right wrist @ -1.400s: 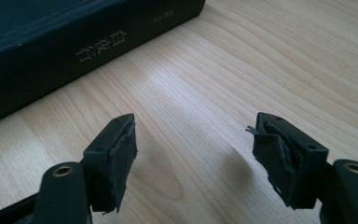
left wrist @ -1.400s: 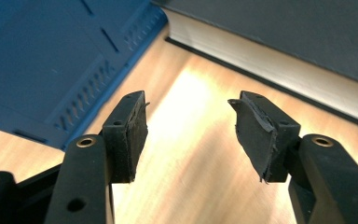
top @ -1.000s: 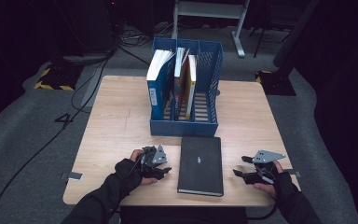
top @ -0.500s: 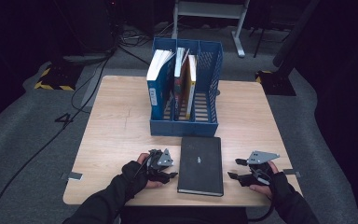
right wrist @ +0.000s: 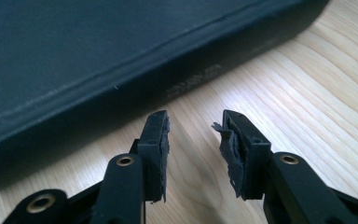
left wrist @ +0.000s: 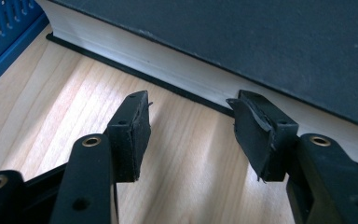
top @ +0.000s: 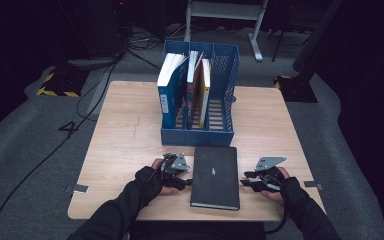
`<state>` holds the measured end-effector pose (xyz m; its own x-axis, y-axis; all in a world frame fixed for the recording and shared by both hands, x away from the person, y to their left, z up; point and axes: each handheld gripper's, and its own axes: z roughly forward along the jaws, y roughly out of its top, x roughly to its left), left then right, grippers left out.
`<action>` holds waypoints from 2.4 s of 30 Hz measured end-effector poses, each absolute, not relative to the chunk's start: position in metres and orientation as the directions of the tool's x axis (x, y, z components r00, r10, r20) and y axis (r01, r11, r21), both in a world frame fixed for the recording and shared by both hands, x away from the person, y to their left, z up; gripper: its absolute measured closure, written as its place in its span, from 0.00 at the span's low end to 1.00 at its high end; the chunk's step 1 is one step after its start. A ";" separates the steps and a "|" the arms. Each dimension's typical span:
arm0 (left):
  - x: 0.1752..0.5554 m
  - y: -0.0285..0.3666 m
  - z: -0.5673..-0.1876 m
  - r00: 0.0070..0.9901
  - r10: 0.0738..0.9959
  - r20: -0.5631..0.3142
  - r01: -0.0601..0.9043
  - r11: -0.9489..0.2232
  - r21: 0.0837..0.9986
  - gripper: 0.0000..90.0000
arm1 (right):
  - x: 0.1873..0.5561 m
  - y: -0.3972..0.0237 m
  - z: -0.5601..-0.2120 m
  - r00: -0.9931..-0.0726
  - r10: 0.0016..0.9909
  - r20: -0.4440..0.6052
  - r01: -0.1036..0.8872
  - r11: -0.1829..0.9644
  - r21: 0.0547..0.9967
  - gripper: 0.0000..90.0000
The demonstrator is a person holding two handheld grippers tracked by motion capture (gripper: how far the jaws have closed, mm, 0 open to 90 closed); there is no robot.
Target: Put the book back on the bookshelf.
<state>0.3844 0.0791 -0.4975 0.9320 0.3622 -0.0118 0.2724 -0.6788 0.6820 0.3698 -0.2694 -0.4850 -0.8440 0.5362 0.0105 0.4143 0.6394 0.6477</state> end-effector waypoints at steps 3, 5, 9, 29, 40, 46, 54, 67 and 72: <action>0.390 0.079 -0.498 0.932 0.362 -0.025 0.279 -0.671 0.687 0.53 | 0.372 -0.265 -0.486 -0.849 0.528 0.006 0.412 0.655 0.633 0.69; 0.392 0.079 -0.498 0.933 0.360 -0.023 0.275 -0.669 0.690 0.58 | 0.374 -0.263 -0.486 -0.849 0.529 -0.001 0.410 0.659 0.631 0.71; 0.395 0.081 -0.497 0.940 0.333 -0.081 0.292 -0.654 0.697 0.63 | 0.375 -0.264 -0.486 -0.846 0.534 0.014 0.419 0.647 0.637 0.71; 0.365 0.084 -0.464 0.896 0.281 -0.343 0.444 -0.579 0.684 0.23 | 0.371 -0.265 -0.487 -0.849 0.529 0.009 0.409 0.646 0.644 0.67; 0.377 0.064 -0.476 0.825 0.382 -0.417 0.565 -0.573 0.593 0.19 | 0.371 -0.265 -0.486 -0.849 0.529 0.000 0.405 0.650 0.644 0.66; 0.392 0.052 -0.484 0.818 0.390 -0.423 0.574 -0.592 0.565 0.13 | 0.372 -0.265 -0.487 -0.847 0.532 -0.002 0.407 0.650 0.642 0.67; 0.419 0.049 -0.485 0.793 0.408 -0.453 0.608 -0.575 0.547 0.13 | 0.374 -0.265 -0.488 -0.842 0.539 -0.002 0.409 0.642 0.649 0.69; 0.416 0.052 -0.482 0.796 0.433 -0.423 0.605 -0.528 0.596 0.22 | 0.374 -0.267 -0.490 -0.835 0.551 0.008 0.413 0.617 0.670 0.72; 0.407 0.057 -0.479 0.813 0.442 -0.379 0.576 -0.513 0.636 0.30 | 0.374 -0.268 -0.491 -0.830 0.557 0.003 0.409 0.605 0.683 0.73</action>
<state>0.4075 0.0567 -0.4786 0.8129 0.4418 -0.3795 0.5759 -0.5135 0.6361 0.3741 -0.2682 -0.4906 -0.8302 0.5574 0.0031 0.4088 0.6051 0.6832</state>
